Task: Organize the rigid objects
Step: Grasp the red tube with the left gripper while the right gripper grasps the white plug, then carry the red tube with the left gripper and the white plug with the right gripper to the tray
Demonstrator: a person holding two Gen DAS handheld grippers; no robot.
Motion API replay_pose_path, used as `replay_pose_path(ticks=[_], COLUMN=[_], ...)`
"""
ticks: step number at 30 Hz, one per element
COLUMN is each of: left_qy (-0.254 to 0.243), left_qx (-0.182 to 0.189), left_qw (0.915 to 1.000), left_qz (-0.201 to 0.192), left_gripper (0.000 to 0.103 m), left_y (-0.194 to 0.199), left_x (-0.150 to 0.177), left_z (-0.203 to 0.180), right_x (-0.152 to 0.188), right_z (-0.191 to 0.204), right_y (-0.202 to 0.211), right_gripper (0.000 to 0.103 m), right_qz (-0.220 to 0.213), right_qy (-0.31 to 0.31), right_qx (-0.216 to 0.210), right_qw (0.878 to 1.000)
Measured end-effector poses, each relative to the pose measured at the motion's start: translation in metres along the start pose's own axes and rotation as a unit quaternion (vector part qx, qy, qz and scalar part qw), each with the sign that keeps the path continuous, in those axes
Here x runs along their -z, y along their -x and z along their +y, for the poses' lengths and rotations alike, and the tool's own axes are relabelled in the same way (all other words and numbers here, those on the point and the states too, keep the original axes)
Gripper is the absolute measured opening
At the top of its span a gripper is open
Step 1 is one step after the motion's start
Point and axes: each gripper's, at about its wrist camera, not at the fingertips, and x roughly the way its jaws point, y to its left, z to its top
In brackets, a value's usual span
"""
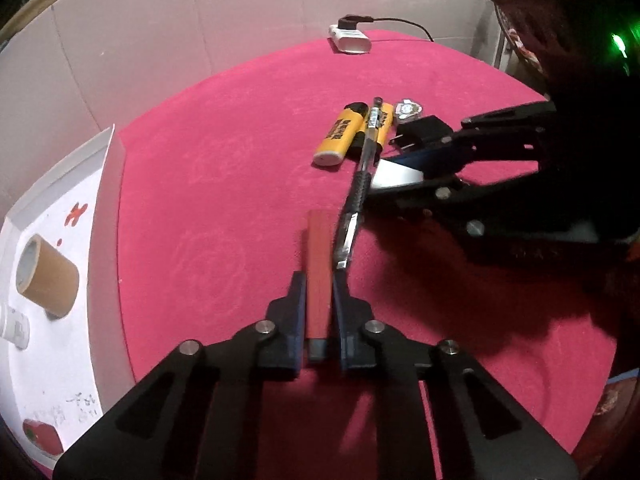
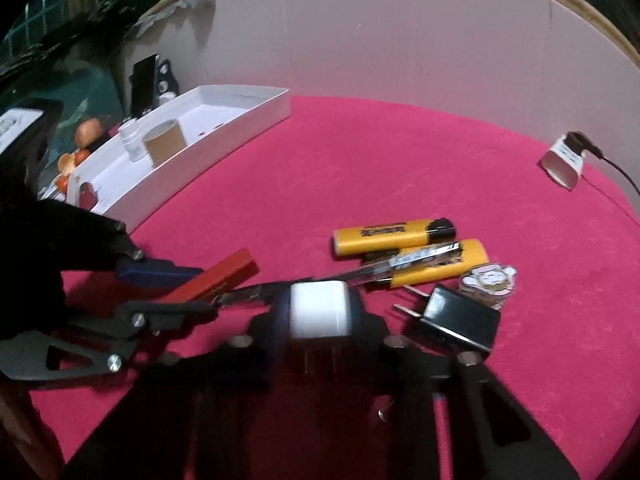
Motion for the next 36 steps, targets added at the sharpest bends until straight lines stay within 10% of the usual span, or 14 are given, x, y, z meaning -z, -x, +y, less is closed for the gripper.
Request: replay_pose_path(ticks=[18, 36], left_qy=[0.051, 0.154], left_qx=[-0.025, -0.101], left_qw=[0.9937, 0.9669], left_qz=[-0.096, -0.176], left_gripper=[0.012, 0.012], left_y=[0.072, 0.143], left_x=[-0.005, 0.02], left_z=[0.017, 0.109], right_x=[-0.013, -0.071], right_z=[0.012, 0.071], right_y=[0.073, 0.065], right_gripper=[0.026, 0.026], right_qz=[-0.112, -0.126], right_qy=[-0.05, 0.018], right_qx=[-0.002, -0.007], right_qw=[0.992, 0.992])
